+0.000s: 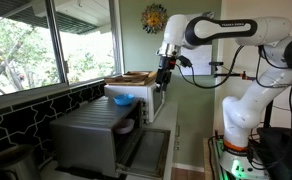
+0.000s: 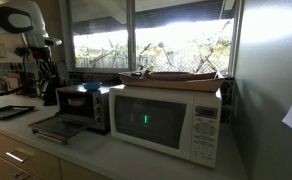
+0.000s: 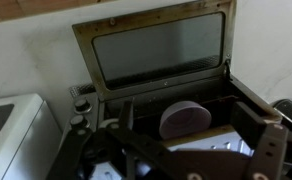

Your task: Remove the blue bowl from the microwave, put it on the left microwave and then put the purple bowl in the left microwave

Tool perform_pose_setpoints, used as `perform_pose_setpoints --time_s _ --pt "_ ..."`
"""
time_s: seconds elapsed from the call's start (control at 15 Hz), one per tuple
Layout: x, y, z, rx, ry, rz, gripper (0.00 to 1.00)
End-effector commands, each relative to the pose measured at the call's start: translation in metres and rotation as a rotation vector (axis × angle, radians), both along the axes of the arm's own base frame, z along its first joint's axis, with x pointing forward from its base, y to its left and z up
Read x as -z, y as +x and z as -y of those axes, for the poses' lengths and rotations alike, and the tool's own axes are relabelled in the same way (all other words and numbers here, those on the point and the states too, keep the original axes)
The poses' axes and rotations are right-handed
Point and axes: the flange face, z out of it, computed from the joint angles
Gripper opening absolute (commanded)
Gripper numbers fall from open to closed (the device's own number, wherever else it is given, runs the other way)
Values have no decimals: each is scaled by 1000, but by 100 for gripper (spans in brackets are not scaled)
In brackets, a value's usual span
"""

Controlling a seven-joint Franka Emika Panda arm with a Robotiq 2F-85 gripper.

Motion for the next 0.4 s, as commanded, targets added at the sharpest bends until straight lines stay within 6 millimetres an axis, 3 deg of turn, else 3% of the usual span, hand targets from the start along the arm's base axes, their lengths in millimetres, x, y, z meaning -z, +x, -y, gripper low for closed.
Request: perform_pose_setpoints --time_s 0.0,0.33 --pt "-17 4 -3 -109 -101 119 100" --pt "-17 3 -4 -96 -76 102 100"
